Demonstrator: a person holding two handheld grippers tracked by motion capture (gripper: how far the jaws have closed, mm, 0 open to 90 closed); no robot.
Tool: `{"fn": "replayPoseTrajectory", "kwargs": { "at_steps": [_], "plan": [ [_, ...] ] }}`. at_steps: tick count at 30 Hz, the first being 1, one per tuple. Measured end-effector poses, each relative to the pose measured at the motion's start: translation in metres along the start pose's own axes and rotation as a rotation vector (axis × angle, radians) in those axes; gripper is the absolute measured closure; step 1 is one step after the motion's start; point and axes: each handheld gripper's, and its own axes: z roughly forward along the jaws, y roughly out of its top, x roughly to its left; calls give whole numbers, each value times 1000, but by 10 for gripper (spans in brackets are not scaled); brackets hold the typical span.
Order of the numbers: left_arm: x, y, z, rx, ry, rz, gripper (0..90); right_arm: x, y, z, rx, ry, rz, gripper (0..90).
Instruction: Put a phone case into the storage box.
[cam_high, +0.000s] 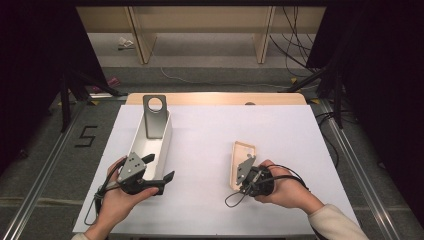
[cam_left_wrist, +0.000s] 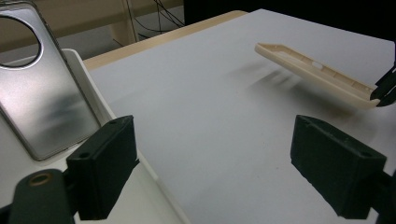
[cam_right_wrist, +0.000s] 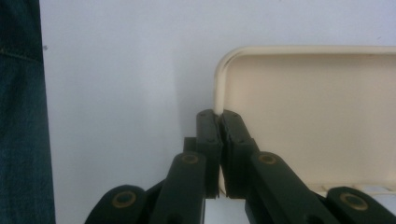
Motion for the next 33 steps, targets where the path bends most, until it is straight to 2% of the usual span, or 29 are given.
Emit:
{"fn": "replayPoseTrajectory", "kwargs": {
  "at_steps": [5, 12, 17, 20, 24, 30, 33],
  "plan": [
    [0, 0, 0, -2, 2, -3, 143, -3, -1, -3, -68, -22, 7, 875],
    [0, 2, 1, -5, 4, -6, 148, -4, 0, -6, -135, -50, 6, 874],
    [1, 9, 3, -13, 4, -32, 153, -5, 2, -9, -193, -68, 8, 875],
    [0, 16, 7, -18, -10, -42, 156, -4, 5, -10, -208, -79, 5, 875],
    [-3, 27, 15, -18, -24, -34, 163, -4, 8, -9, -225, -94, 3, 875],
    [-6, 49, 36, -19, -64, -40, 174, -1, 14, -9, -236, -99, -5, 874],
    [-9, 61, 48, -5, -80, -26, 181, 0, 17, -9, -240, -94, -11, 875]
  ]
}}
